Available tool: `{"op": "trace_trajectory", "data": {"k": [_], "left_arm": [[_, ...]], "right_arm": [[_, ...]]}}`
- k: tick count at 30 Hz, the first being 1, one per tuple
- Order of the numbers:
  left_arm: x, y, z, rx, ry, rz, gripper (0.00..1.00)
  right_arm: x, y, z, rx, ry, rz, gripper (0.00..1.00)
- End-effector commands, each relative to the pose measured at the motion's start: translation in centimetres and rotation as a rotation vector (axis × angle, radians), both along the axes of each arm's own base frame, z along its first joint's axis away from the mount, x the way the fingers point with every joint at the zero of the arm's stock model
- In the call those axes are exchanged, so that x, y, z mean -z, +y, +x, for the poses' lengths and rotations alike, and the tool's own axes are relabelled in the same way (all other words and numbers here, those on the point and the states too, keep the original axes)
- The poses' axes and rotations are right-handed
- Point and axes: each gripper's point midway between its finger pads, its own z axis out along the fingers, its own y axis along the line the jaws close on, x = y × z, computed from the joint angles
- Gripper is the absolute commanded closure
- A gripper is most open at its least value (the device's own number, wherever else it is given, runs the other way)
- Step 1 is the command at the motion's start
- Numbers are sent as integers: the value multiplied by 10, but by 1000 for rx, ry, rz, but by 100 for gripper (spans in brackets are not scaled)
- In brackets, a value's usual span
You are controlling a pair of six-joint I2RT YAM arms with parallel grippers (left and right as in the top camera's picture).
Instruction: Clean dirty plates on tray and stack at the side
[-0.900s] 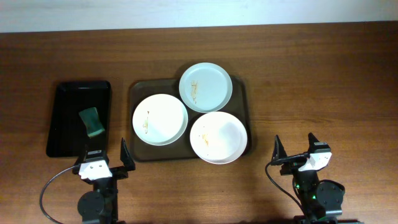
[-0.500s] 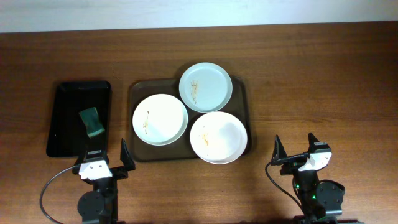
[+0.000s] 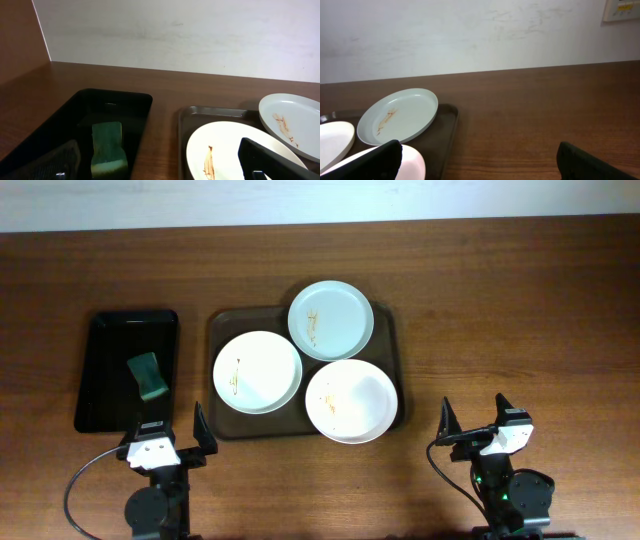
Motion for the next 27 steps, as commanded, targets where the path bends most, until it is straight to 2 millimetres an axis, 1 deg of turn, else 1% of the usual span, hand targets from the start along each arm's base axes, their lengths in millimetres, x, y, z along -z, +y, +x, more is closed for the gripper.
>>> {"op": "trace_trajectory", "data": {"k": [1, 2, 3, 4, 5, 7, 8, 9, 10, 11, 12, 13, 14, 16, 18, 20, 21, 23, 24, 25, 26, 27], "left_arm": [[3, -1, 0, 5, 3, 15, 1], [3, -1, 0, 4, 2, 15, 1], [1, -5, 1, 27, -8, 11, 1], [-4, -19, 2, 112, -30, 9, 1], [-9, -20, 2, 118, -50, 12, 1], [-28, -21, 2, 121, -111, 21, 1], [-41, -21, 0, 121, -136, 25, 1], [-59, -21, -2, 120, -157, 29, 1], [-77, -21, -3, 120, -170, 31, 1], [-95, -21, -1, 120, -171, 31, 1], [-109, -21, 2, 121, -159, 29, 1], [-123, -20, 8, 121, -117, 23, 1], [-133, -19, 17, 121, -46, 11, 1], [-147, -18, 31, 122, 53, -5, 1], [-160, -16, 49, 122, 189, -26, 1], [-160, -15, 66, 121, 334, -50, 1], [-157, -17, 74, 139, 418, -61, 1], [-147, -21, 89, 169, 554, -92, 1], [-135, -24, 99, 190, 659, -122, 1], [-126, -28, 105, 216, 725, -148, 1], [-119, -30, 111, 227, 766, -164, 1], [-107, -27, 115, 211, 807, -165, 1]], "right_arm": [[2, 2, 0, -10, 1, -6, 2], [1, 2, 0, -11, -4, -6, 2], [-7, 3, 0, -17, -37, -5, 2], [-28, 12, -2, -68, -111, -3, 2], [-40, 14, -4, -83, -136, -2, 2], [-65, 14, -9, -84, -183, 22, 2], [-77, 15, -12, -91, -193, 22, 2], [-93, 18, -16, -106, -188, 21, 2], [-105, 20, -17, -120, -183, 21, 2], [-122, 21, -16, -125, -179, 21, 2], [-138, 22, -12, -131, -156, 17, 2], [-147, 25, -7, -148, -117, 12, 2], [-152, 28, 4, -164, -46, 17, 2], [-154, 35, 21, -203, 78, 29, 1], [-155, 43, 41, -247, 221, 49, 2], [-155, 45, 55, -253, 340, 63, 2], [-155, 45, 61, -251, 398, 70, 2], [-146, 45, 74, -249, 545, 76, 2], [-137, 46, 79, -257, 650, 61, 2], [-133, 46, 83, -258, 699, 62, 2], [-125, 46, 92, -257, 740, 66, 2], [-117, 46, 101, -256, 755, 67, 2]]}}
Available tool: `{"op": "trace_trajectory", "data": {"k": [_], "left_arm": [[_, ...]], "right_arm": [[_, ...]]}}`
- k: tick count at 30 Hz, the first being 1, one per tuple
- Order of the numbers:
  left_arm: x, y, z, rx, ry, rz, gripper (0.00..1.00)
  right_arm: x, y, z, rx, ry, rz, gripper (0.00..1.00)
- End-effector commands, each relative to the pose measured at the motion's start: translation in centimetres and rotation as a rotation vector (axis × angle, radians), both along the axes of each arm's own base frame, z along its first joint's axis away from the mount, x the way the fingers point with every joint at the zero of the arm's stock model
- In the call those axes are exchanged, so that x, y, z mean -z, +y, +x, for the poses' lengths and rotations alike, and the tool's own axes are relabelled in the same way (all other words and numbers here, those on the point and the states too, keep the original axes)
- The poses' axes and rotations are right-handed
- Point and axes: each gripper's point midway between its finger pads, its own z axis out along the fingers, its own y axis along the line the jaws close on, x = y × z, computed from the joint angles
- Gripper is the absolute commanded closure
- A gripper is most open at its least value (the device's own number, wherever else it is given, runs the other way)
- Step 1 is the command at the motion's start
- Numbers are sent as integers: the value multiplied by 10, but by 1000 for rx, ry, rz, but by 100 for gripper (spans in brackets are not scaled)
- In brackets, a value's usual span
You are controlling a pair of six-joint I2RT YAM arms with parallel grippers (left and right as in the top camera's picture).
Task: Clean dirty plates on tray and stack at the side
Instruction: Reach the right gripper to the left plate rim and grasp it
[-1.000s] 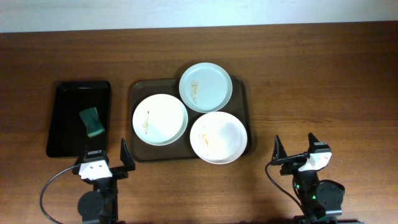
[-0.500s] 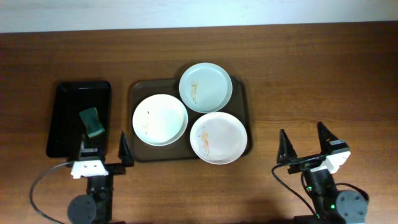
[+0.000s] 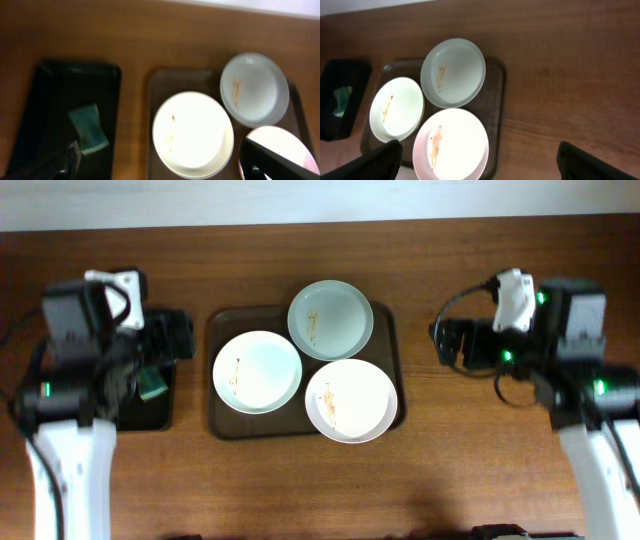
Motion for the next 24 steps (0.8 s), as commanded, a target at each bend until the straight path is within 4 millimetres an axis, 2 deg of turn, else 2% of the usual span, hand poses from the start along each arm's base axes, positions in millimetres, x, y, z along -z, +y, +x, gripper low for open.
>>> {"op": "trace_trajectory", "data": {"k": [1, 2, 3, 4, 5, 7, 9, 10, 11, 12, 14, 15, 16, 19, 24], "left_arm": [[18, -6, 14, 41, 75, -23, 1], [24, -9, 17, 52, 89, -39, 1], [28, -11, 17, 60, 107, -52, 1], [31, -11, 15, 60, 121, -53, 1], [31, -7, 16, 44, 122, -34, 1], [32, 7, 16, -9, 125, 12, 1], [34, 32, 14, -113, 135, 12, 1], [37, 49, 13, -157, 143, 8, 1], [41, 59, 12, -186, 153, 5, 1], [46, 65, 13, -200, 169, 2, 1], [57, 66, 17, -199, 199, -3, 2], [65, 66, 19, -199, 223, -7, 5], [74, 67, 21, -199, 245, -11, 7], [94, 68, 27, -216, 298, -31, 7], [99, 69, 29, -218, 308, -29, 7]], "right_arm": [[15, 3, 29, -14, 32, 4, 2], [22, 13, 39, -7, 68, 91, 2], [29, 33, 48, -73, 89, 169, 0], [43, 58, 59, -123, 117, 208, 6], [55, 76, 66, -131, 142, 218, 11], [88, 121, 75, -118, 204, 199, 14], [123, 171, 76, -97, 243, 156, 22], [142, 196, 72, -95, 249, 120, 30], [156, 220, 67, -126, 237, 91, 37], [175, 237, 62, -114, 220, 24, 39], [190, 252, 58, -130, 214, -4, 40], [202, 263, 57, -149, 214, -6, 45], [212, 263, 58, -126, 222, -18, 48], [236, 261, 60, -110, 247, -51, 50], [257, 261, 58, -104, 281, -65, 61]]}}
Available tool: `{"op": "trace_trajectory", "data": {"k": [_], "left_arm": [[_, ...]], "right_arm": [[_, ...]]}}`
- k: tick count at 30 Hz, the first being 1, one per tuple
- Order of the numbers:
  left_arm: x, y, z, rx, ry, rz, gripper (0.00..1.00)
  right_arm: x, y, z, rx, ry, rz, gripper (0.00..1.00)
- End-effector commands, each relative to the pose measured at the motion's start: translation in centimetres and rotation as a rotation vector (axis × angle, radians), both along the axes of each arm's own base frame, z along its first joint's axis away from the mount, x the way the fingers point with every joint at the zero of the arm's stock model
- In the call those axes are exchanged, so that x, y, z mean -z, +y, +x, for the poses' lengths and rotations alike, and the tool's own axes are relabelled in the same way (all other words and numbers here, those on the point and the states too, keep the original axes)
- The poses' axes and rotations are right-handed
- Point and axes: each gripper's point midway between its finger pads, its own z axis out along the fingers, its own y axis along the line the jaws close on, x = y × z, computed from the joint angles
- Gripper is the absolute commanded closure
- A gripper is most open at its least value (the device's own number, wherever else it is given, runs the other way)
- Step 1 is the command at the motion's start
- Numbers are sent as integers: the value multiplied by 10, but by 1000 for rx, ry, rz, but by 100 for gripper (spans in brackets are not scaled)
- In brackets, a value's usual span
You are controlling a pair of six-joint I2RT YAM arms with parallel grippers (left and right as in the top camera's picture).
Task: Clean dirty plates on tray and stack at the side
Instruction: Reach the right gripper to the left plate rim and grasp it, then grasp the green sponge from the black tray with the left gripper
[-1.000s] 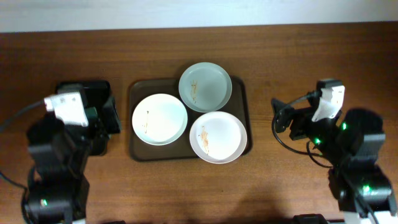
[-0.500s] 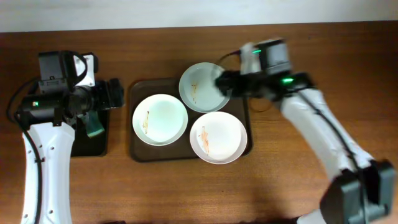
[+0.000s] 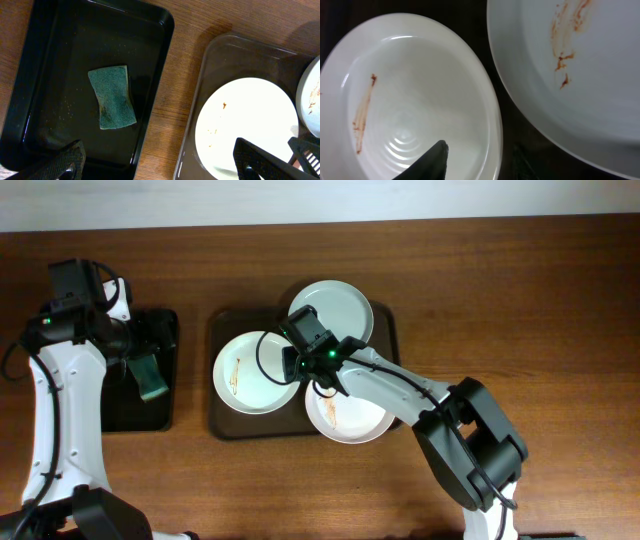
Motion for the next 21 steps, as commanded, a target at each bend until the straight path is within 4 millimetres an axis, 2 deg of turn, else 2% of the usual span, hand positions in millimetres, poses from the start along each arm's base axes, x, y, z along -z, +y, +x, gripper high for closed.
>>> {"op": "trace_trajectory", "data": {"k": [1, 4, 8, 9, 10, 12, 17, 18, 19, 21], "left_arm": [[-3, 4, 4, -21, -10, 4, 7], [3, 13, 2, -41, 15, 45, 7], [25, 16, 6, -45, 70, 43, 8], [33, 18, 6, -48, 94, 46, 17], [50, 24, 3, -132, 149, 37, 24], [73, 29, 1, -181, 210, 10, 24], [115, 51, 7, -221, 278, 54, 25], [124, 52, 8, -222, 293, 52, 38], [134, 52, 7, -221, 316, 49, 46], [152, 56, 3, -225, 365, 67, 47]], "right_arm": [[12, 1, 4, 26, 12, -12, 65], [25, 1, 0, 42, 39, -18, 70], [32, 2, 0, 47, 50, -17, 94], [32, 2, -1, 44, 53, -14, 96], [32, 3, -1, 43, 53, -13, 96], [32, 3, -1, 40, 56, -11, 96], [32, 4, -2, 36, 61, -6, 96], [32, 4, -2, 36, 60, -6, 95], [32, 4, -2, 36, 60, -6, 95], [32, 4, -2, 37, 60, -6, 95]]}}
